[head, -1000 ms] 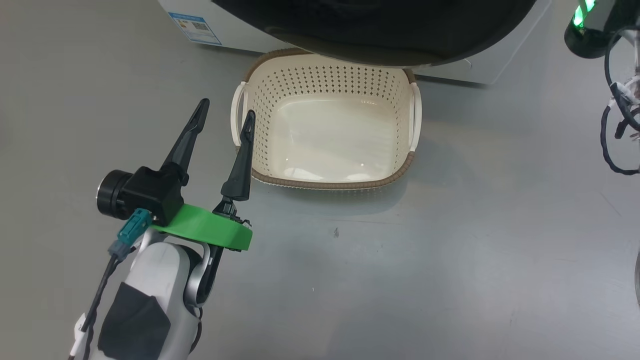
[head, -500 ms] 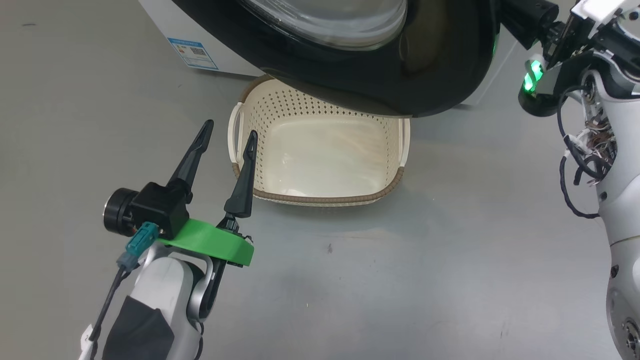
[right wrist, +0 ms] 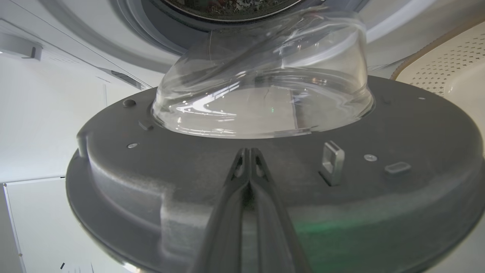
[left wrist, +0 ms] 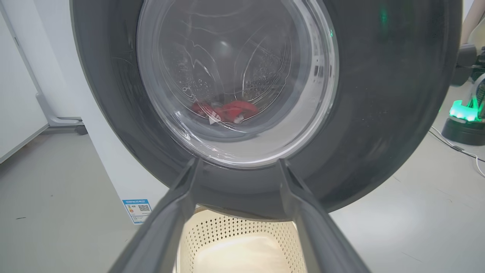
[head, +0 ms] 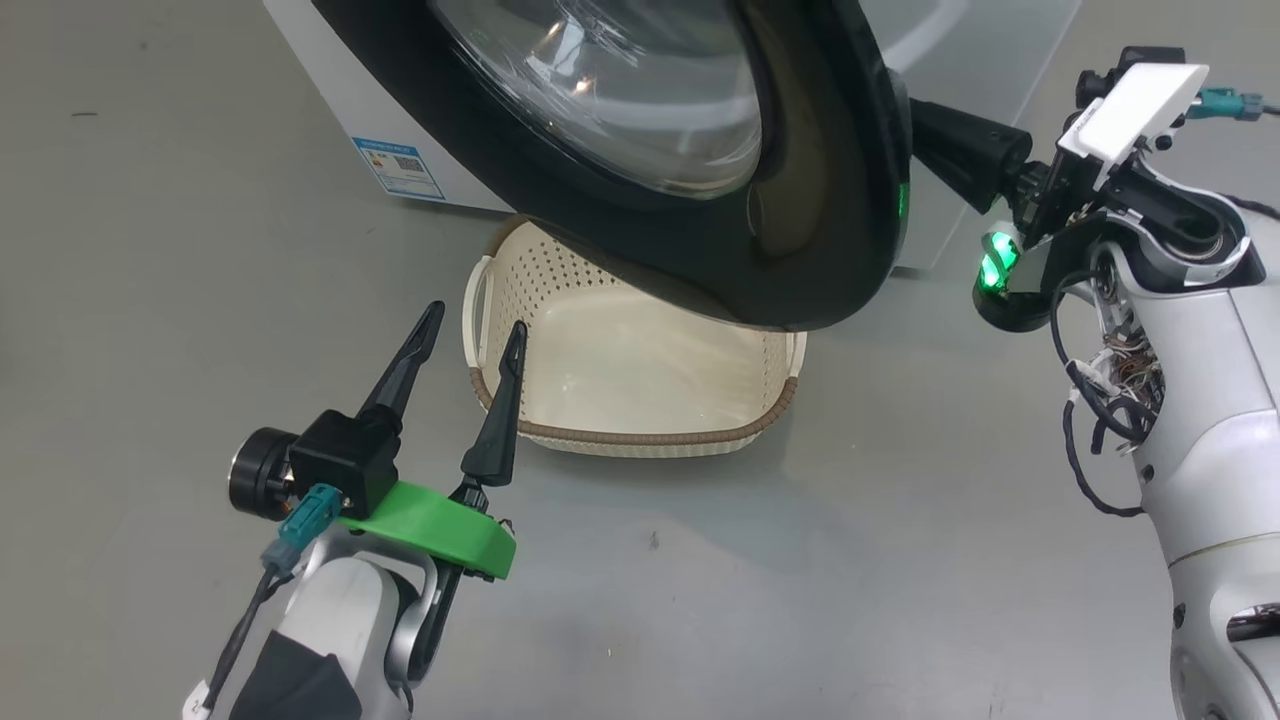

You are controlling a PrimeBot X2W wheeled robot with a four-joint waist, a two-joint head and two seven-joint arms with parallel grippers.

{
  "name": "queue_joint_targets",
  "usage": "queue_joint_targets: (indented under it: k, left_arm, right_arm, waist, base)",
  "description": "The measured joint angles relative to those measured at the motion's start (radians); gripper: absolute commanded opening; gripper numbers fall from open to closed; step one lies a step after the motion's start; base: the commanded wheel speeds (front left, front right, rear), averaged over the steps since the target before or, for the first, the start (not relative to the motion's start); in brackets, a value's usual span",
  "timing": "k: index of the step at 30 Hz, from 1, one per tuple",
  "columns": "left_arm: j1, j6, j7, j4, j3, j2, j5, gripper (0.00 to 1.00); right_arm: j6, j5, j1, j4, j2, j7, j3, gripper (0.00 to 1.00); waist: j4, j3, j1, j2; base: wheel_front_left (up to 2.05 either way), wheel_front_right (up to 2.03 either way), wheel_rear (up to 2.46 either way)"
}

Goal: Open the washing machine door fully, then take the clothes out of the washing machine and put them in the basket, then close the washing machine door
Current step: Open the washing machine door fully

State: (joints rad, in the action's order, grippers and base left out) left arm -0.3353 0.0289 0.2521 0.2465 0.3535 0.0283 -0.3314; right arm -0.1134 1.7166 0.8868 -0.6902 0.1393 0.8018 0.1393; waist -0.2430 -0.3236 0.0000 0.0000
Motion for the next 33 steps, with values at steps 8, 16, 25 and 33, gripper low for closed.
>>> queue_joint_targets:
  k: [8, 16, 25, 33]
  left_arm:
    - [0.025, -0.005, 0.000, 0.008, 0.011, 0.001, 0.010, 1.00]
    - [0.034, -0.005, 0.000, 0.022, 0.017, 0.001, 0.016, 1.00]
    - [0.053, -0.005, 0.000, 0.033, 0.029, 0.002, 0.013, 1.00]
    - [0.053, -0.005, 0.000, 0.035, 0.042, 0.003, 0.005, 1.00]
  right_arm:
    - [-0.004, 0.010, -0.078, 0.025, -0.029, 0.026, 0.023, 0.00]
    - [-0.008, 0.015, -0.142, 0.050, -0.047, 0.051, 0.054, 0.00]
    - [-0.008, 0.026, -0.204, 0.090, -0.061, 0.064, 0.078, 0.00]
    - [-0.008, 0.036, -0.246, 0.122, -0.065, 0.073, 0.109, 0.00]
  waist:
    - [0.001, 0.050, 0.0000, 0.0000]
    - [-0.007, 0.085, 0.0000, 0.0000]
    - [-0.029, 0.113, 0.0000, 0.0000]
    - [-0.062, 0.124, 0.0000, 0.0000]
  base:
    - [0.00, 0.00, 0.00]
    - [0.00, 0.00, 0.00]
    - [0.00, 0.00, 0.00]
    - [0.00, 0.00, 0.00]
